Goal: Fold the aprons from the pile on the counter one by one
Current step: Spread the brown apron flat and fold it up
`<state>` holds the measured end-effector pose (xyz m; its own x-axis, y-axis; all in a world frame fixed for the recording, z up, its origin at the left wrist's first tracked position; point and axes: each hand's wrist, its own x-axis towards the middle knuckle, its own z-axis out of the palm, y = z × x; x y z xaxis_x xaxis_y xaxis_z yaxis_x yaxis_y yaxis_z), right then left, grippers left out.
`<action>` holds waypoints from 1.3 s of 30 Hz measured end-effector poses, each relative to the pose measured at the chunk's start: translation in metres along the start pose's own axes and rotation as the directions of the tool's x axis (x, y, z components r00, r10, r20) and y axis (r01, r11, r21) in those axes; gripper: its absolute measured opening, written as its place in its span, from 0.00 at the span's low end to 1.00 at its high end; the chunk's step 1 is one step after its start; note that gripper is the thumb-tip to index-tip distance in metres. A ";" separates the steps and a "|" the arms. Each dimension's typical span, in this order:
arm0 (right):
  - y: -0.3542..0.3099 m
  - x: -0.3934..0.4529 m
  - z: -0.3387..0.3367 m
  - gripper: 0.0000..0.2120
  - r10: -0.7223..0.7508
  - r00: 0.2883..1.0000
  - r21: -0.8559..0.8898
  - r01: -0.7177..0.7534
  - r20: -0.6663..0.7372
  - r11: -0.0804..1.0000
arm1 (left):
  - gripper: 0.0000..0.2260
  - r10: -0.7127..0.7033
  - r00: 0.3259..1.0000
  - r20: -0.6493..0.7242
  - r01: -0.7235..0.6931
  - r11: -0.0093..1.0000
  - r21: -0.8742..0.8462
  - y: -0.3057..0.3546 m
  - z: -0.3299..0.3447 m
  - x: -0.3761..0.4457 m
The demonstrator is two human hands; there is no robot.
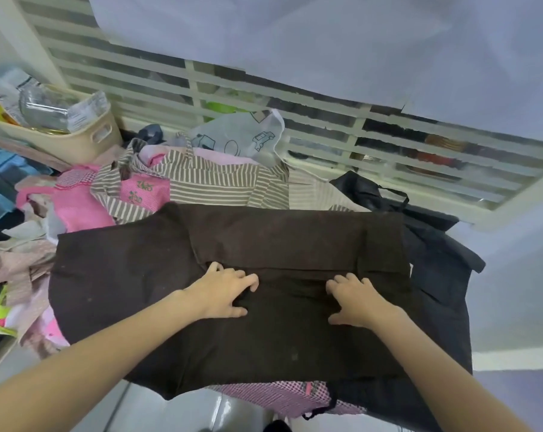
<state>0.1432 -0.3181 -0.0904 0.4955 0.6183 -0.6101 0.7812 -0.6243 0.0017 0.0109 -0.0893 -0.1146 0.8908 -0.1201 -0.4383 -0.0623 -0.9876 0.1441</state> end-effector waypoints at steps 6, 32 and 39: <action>0.021 0.008 0.000 0.15 0.026 0.993 -0.117 -0.040 -0.114 0.992 | 0.10 0.012 0.996 0.085 0.006 0.979 -0.205 -0.018 -0.005 -0.004; 0.074 0.005 -0.084 0.04 0.168 0.734 0.063 -0.169 -0.658 0.984 | 0.05 0.058 0.680 -0.731 0.249 0.919 0.305 -0.030 -0.111 0.003; 0.034 -0.043 0.000 0.06 -0.013 0.937 -0.115 -0.029 -0.350 0.993 | 0.07 0.206 0.798 -0.567 0.092 0.887 0.452 -0.027 -0.010 -0.058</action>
<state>0.1484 -0.3661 -0.0644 0.5868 0.7543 -0.2944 0.8049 -0.5830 0.1108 -0.0346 -0.0550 -0.0845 0.9528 -0.2421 0.1830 -0.1770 -0.9330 -0.3132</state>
